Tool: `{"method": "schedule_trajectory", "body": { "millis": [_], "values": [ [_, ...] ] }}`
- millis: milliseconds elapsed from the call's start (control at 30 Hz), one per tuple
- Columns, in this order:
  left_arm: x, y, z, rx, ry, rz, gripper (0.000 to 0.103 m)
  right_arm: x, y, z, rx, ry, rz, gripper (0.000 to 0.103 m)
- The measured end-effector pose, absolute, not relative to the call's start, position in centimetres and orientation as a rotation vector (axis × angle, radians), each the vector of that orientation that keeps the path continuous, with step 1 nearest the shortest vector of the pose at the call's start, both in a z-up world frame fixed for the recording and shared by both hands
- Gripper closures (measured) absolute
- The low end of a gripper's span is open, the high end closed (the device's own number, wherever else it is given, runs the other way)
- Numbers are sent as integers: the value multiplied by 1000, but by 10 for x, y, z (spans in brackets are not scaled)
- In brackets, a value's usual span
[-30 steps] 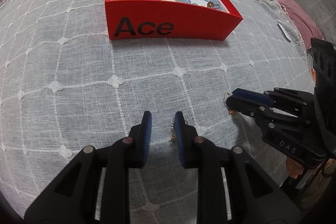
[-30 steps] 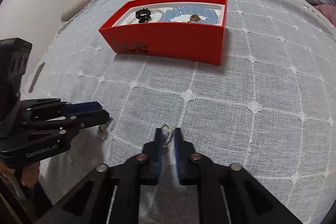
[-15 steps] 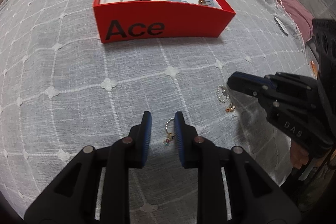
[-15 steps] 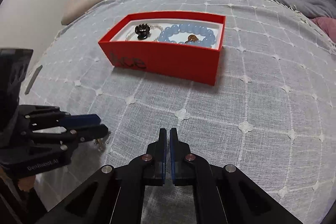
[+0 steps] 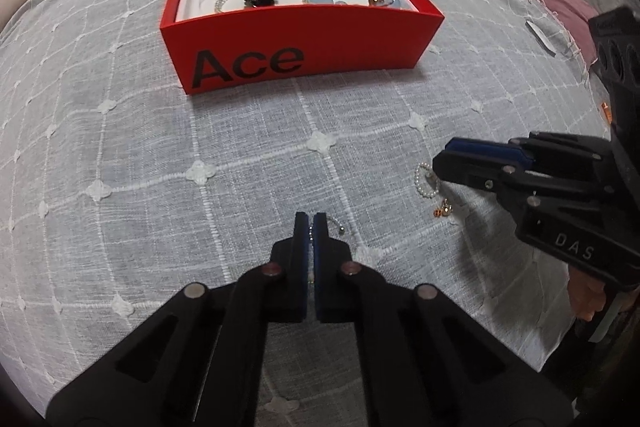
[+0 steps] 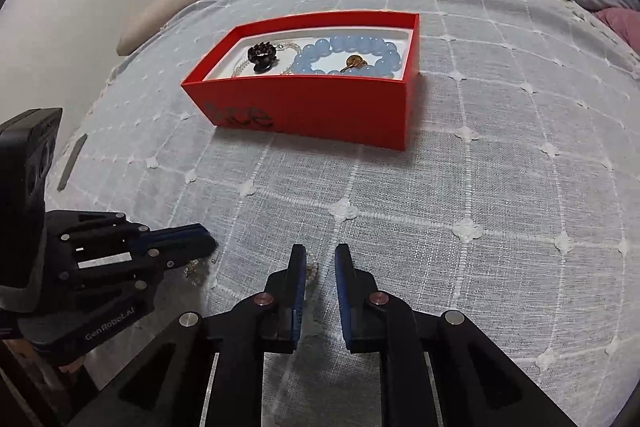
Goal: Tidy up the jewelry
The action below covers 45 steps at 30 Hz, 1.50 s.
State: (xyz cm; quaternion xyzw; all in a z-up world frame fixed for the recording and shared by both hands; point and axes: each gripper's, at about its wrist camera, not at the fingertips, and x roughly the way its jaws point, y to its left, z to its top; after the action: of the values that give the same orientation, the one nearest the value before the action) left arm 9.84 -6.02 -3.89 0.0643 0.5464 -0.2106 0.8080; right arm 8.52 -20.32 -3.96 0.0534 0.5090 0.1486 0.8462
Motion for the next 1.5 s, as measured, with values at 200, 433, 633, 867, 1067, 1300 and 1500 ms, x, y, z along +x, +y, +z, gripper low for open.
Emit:
{"method": "schedule_trajectory", "body": {
  "millis": [200, 433, 633, 867, 1067, 1300, 1500],
  "values": [
    [106, -41, -29, 48, 1148, -455, 101, 86, -207, -40, 140, 1077, 313, 88],
    [105, -27, -29, 15, 1174, -475, 101, 89, -206, -44, 136, 1089, 318, 88],
    [100, -40, -41, 64, 1213, -478, 94, 87, -210, -40, 152, 1078, 322, 88],
    [97, -51, -44, 129, 1193, -468, 89, 86, -210, -41, 154, 1091, 329, 88],
    [101, -54, -42, 113, 1175, -464, 100, 86, -208, -40, 159, 1089, 333, 88],
    [105, -39, -33, 45, 1148, -460, 102, 85, -210, -38, 161, 1083, 334, 88],
    [106, -40, -41, 28, 1201, -483, 101, 87, -209, -40, 161, 1090, 345, 88]
  ]
}}
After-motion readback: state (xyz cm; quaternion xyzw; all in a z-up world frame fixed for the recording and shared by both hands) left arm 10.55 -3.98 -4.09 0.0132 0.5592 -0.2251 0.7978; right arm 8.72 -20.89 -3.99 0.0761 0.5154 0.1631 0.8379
